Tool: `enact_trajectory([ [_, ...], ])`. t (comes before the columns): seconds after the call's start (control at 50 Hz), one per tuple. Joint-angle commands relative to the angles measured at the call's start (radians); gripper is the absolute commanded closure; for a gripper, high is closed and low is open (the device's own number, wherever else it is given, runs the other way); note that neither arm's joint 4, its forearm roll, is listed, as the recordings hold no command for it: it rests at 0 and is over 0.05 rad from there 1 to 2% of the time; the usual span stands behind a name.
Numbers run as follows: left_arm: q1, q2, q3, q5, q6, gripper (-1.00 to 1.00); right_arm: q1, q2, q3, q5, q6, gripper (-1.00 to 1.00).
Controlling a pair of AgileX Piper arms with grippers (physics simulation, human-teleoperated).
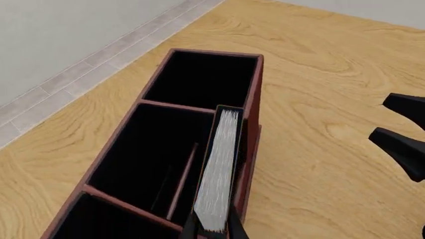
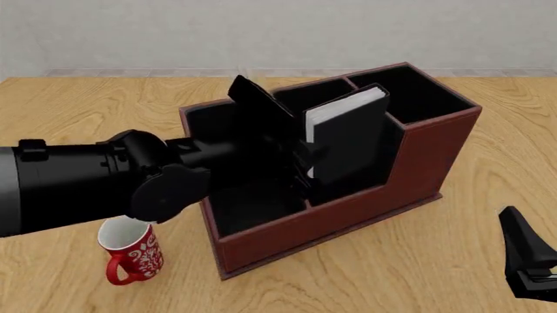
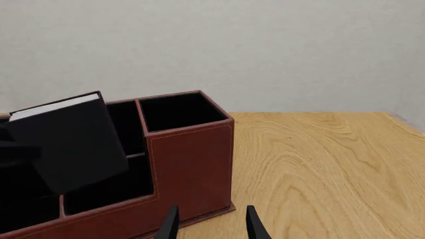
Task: Pick up the book and place it in the back compartment of the caddy.
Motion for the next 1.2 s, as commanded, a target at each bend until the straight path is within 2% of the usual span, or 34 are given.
enact_trajectory([
  [0.02, 0.024, 0.052, -0.007, -0.045, 0.011, 1.0, 0.0, 0.0, 0.0, 0.0, 0.0, -1.0],
  [0.3, 0.026, 0.117, -0.014, -0.086, 0.004, 1.0, 0.0, 0.0, 0.0, 0.0, 0.0, -1.0],
  [1.0, 0.012, 0.167, 0.021, -0.137, -0.014, 1.0, 0.0, 0.0, 0.0, 0.0, 0.0, -1.0],
  [1.02, 0.012, 0.165, 0.02, -0.133, -0.015, -1.0, 0.0, 0.0, 0.0, 0.0, 0.0, -1.0],
  [1.2, 0.016, 0.176, 0.025, -0.148, -0.016, -1.0, 0.0, 0.0, 0.0, 0.0, 0.0, -1.0],
])
